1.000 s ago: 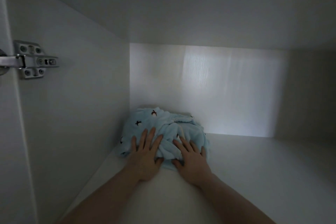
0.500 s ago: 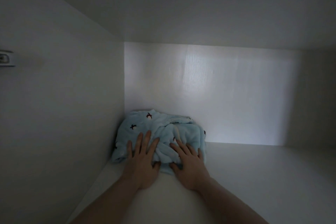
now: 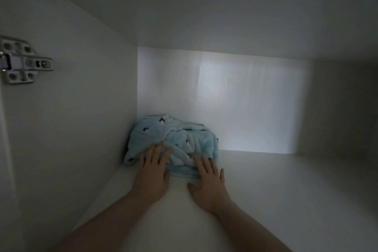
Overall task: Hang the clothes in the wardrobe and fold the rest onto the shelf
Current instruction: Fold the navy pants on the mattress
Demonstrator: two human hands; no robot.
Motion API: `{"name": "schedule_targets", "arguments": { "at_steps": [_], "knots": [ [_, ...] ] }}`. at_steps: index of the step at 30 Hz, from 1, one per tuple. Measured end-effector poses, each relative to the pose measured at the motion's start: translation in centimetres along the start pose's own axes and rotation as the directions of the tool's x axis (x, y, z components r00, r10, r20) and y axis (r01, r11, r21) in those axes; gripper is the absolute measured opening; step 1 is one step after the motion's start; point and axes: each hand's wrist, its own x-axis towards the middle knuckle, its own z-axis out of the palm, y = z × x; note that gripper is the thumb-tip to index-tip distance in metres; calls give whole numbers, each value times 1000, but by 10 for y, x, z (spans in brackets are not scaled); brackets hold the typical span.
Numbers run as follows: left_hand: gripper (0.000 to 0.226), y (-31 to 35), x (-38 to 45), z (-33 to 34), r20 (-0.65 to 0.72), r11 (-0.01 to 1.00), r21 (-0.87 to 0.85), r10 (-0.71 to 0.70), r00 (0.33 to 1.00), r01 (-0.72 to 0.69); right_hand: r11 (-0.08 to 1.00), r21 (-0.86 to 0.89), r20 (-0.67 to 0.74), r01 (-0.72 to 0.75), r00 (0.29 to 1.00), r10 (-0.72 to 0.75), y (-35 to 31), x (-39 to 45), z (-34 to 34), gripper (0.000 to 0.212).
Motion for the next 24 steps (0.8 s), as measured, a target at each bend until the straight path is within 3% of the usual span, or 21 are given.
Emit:
{"name": "schedule_targets", "arguments": {
  "at_steps": [5, 8, 16, 24],
  "knots": [
    [76, 30, -33, -29, 163, 999, 20, 28, 986, -31, 917, 392, 26, -75, 997, 70, 3, -56, -35, 100],
    [73, 74, -63, -53, 191, 990, -104, 116, 975, -98, 820, 551, 82, -157, 988, 133, 14, -105, -67, 90],
    [66, 213, -144, -111, 157, 813, -494, 431, 889, -307, 880, 452, -164, -147, 956, 244, 60, -298, -169, 69],
    [55, 352, -215, -135, 86, 503, -761, 704, 705, -409, 814, 417, -322, -404, 772, 548, 74, -487, -210, 65]
  ]
}}
